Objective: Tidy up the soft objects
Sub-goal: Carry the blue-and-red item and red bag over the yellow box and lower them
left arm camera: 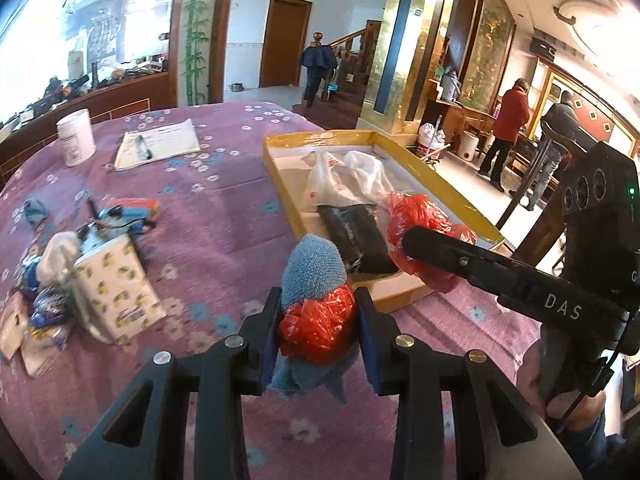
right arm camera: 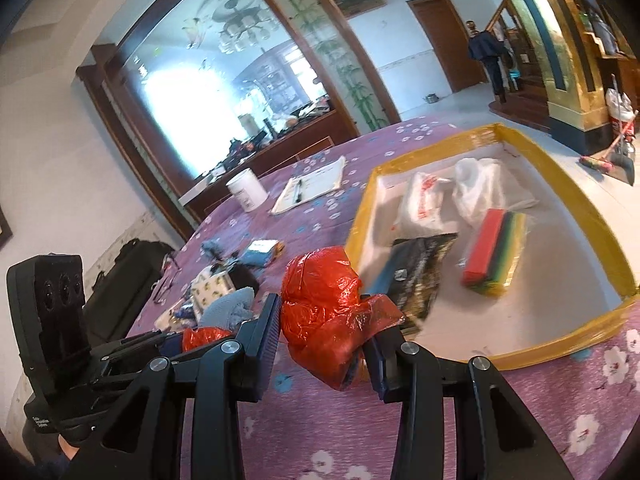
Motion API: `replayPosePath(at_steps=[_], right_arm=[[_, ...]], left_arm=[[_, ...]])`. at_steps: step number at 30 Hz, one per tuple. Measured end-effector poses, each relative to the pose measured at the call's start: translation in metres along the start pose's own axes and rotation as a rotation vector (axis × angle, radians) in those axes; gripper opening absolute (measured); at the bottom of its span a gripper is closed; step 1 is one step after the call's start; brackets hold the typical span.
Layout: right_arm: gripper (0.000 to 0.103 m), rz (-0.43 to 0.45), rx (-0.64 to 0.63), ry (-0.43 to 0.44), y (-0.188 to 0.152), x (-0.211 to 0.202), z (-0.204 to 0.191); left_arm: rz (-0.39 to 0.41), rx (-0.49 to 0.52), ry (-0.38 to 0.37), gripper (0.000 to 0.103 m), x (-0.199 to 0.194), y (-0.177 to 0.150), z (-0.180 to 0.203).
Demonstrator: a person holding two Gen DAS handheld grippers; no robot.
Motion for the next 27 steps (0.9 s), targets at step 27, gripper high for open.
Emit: replayPosePath(at_steps=[27], right_arm=[[0.042,-0.057,0.169,-0.294,0.147,0.079,0.095]], left_arm=[[-0.063,-0.166,-0.052,0.034,0.156,0.138,-0.018]])
Point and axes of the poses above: each gripper's, at about its wrist camera, not at the fingertips, and x roughly the way its jaws point, z to its right, y to its top, the point moved 6 cm from there along x, roughly the way its jaws point, and after that the axes turned 10 degrees about -y, right-handed, at the moved point
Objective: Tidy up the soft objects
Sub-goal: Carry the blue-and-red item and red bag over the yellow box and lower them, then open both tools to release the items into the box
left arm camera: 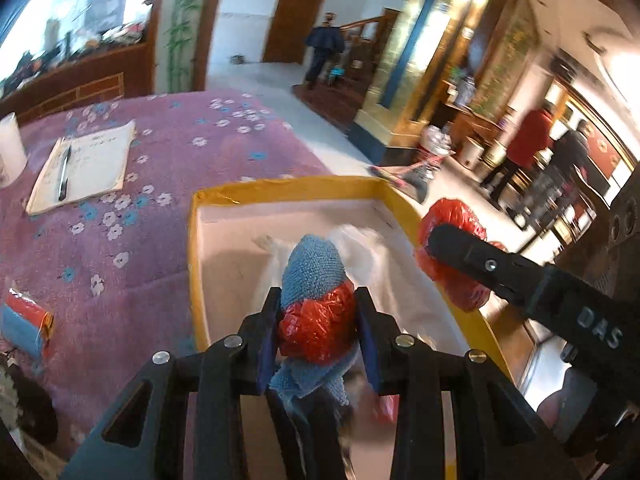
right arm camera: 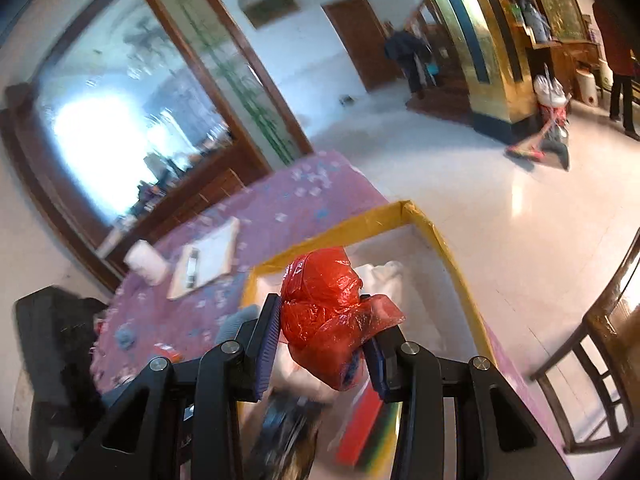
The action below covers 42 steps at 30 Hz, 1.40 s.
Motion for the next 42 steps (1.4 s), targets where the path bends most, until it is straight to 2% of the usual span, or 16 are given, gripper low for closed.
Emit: replayPosePath(at_steps=[2,4,6,10,13,14,16,17,18,19,23,31,37,42], right_arm=[[0.042,-0.045,-0.007,-0.044,0.005,0.026,0.001],[0.042,-0.082,-0.010,-0.070,0.005,0.047,0.006],[0.042,-0.112,-0.019,-0.089,0.001,0.060,0.013],[0.042,-0.156,-0.020,-0.068,-0.007,0.073,0.017],[0.042,-0.143,-0.035,-0.074,-0.007,0.071,0.015],[0.044,-0.141,-0.035,-0.075,-0.006,0.071,0.014],[0.059,-0.148,-0.026,-0.074,-0.007,0.070,0.014],[0.072,-0.148,-0.020,-0.071,-0.008,0.068,0.015],[0.075,-0.142,-0.015,-0.071,-0.007,0.067,0.016],[0.075,-0.129,-0.011,-0.072,-0.005,0.063,0.018],[0.076,-0.062,0.013,-0.075,0.001,0.049,0.022],[0.076,-0.010,0.004,-0.061,0.005,0.033,0.013],[0.075,-0.002,-0.004,-0.056,0.007,0.031,0.010],[0.076,0.008,-0.010,-0.058,0.008,0.030,0.011]], left_arm=[[-0.019,-0.024,-0.022,0.034,0.007,-0.001,-0.006],[-0.047,-0.017,0.012,0.034,0.015,-0.004,-0.012],[-0.066,-0.011,0.014,0.034,0.022,-0.009,-0.015],[-0.097,-0.019,0.018,0.033,0.034,-0.016,-0.018],[-0.084,-0.015,0.012,0.033,0.030,-0.015,-0.017],[-0.088,-0.014,0.010,0.034,0.030,-0.016,-0.016],[-0.094,-0.020,0.000,0.038,0.030,-0.018,-0.016],[-0.095,-0.021,-0.002,0.042,0.030,-0.018,-0.016],[-0.092,-0.022,-0.002,0.053,0.029,-0.018,-0.016],[-0.085,-0.026,-0.001,0.061,0.027,-0.018,-0.016],[-0.040,-0.029,-0.002,0.061,0.016,-0.015,-0.014],[0.015,0.037,0.018,0.061,-0.002,-0.007,0.008],[0.001,0.041,0.000,0.061,-0.015,-0.008,0.022],[-0.028,0.059,0.006,0.061,-0.035,-0.023,0.028]])
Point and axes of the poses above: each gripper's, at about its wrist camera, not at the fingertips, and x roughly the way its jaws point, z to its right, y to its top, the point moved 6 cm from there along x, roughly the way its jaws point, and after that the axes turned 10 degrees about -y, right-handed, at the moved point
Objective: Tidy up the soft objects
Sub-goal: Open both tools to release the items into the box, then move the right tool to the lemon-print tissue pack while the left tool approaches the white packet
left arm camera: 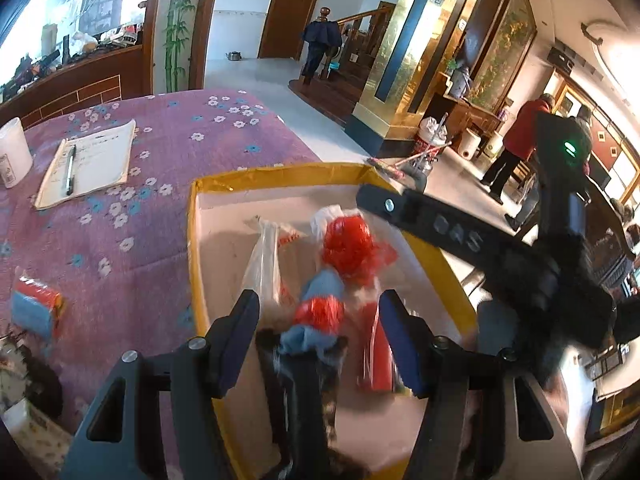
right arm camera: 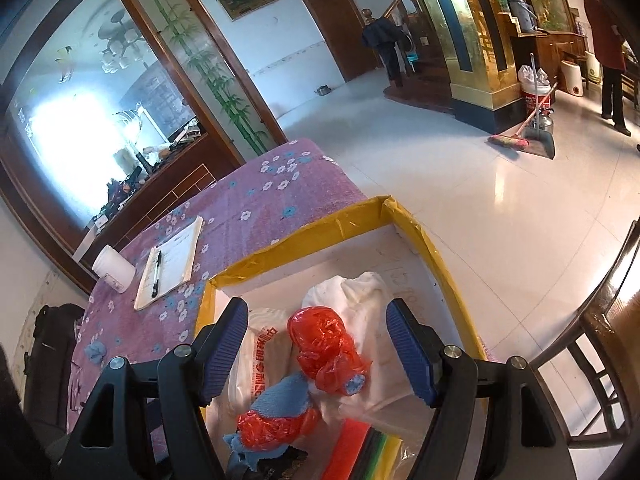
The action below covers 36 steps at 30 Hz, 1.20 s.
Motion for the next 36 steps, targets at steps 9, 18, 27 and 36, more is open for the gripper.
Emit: replayPosePath(at_steps=[9,18,27,36], right_arm=[[0.076,0.042,-0.079,0.027,-0.024,-0.039,-0.027],[0.080,0.020,-0.139,0.126,-0.103,-0.083,-0.067],[0.080,-0.011,-0.219,0.204,-0.160,-0.107,-0.108],[0.080,-0.053,-0.302,0.247,-0.191,-0.105,-0.143]], left_arm=[[0.049,0.055,0.007,0.062,-0.075,-0.040,0.000],[0.080,0.020,0.029,0.065,-0.124,-0.102,-0.041],[0.111,-0.076,0.090,0.065,-0.164,-0.168,-0.106],[0.197,-0.224,0.187,0.066,-0.214,-0.204,-0.176]])
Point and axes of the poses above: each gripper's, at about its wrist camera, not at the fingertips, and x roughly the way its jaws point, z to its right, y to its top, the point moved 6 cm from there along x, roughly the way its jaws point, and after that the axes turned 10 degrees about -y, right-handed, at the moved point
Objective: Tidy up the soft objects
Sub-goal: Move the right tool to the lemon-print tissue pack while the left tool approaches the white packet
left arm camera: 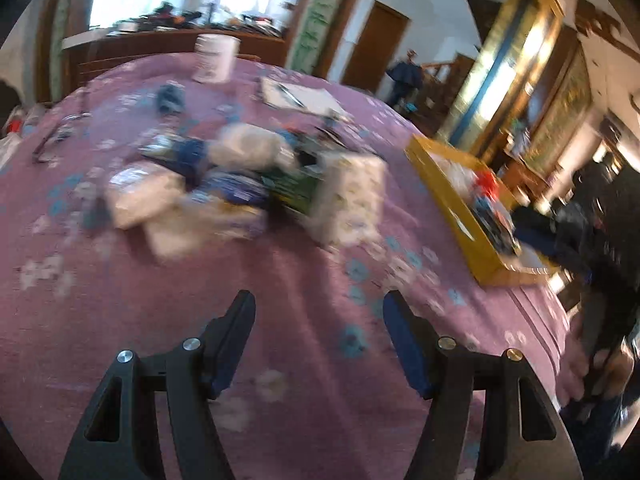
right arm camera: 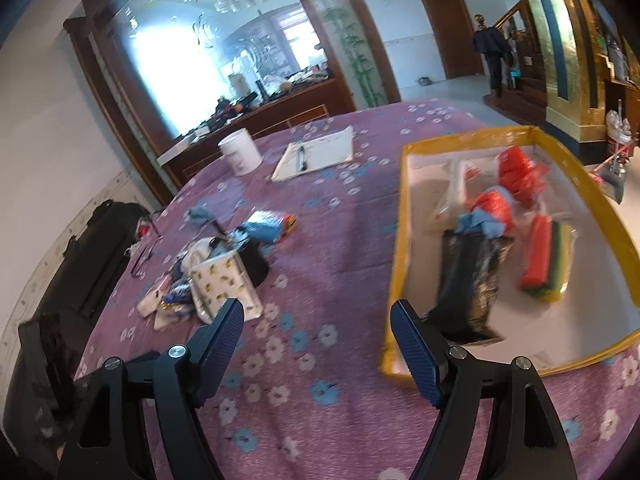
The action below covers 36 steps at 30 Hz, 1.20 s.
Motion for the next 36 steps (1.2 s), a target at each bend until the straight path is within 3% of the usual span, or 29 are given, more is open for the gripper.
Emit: replayPosePath(at_steps=[2,6,11,18,22,23,24,30,36], right_arm=[[0.080,-0.006,-0.015,0.015,-0.003,0.004,-0.010],[0.080,-0.028,-0.077,0.055,-0.007,0.012,-0.037],[0.084,-0.095,-0.221,0.104,-0.013,0.041,-0.087],[0.085,-0.143,-0.372,-0.045,0.000,0.099,-0.126],[0.083,-0.142,-0.336,-0.030,0.000,0.121,-0.126],[0.069,-0.140,-0.318,-0.013,-0.001,0.121,-0.125],[0.063,-0.138,-0.300,-0.003,-0.002,0.120,-0.122],[0.061,-0.112,-0.241,0.083,-0.011,0.083,-0.109],[0.060,-0.165,-0.195,0.163,-0.035,0.057,-0.087]], left_arm=[[0.021,0.007,0.044,0.066,-0.005,0.005,-0.012],[0.025,-0.114,-0.012,0.066,-0.003,0.010,-0.036],[0.024,-0.110,-0.022,0.066,-0.001,0.010,-0.034],[0.037,-0.089,-0.032,0.066,-0.003,0.009,-0.030],[0.032,-0.084,-0.038,0.066,-0.002,0.009,-0.029],[0.030,-0.084,-0.039,0.066,-0.002,0.009,-0.029],[0.030,-0.084,-0.041,0.066,-0.002,0.009,-0.029],[0.025,-0.091,-0.044,0.066,0.000,0.009,-0.030],[0.014,-0.096,-0.047,0.066,0.004,0.009,-0.031]])
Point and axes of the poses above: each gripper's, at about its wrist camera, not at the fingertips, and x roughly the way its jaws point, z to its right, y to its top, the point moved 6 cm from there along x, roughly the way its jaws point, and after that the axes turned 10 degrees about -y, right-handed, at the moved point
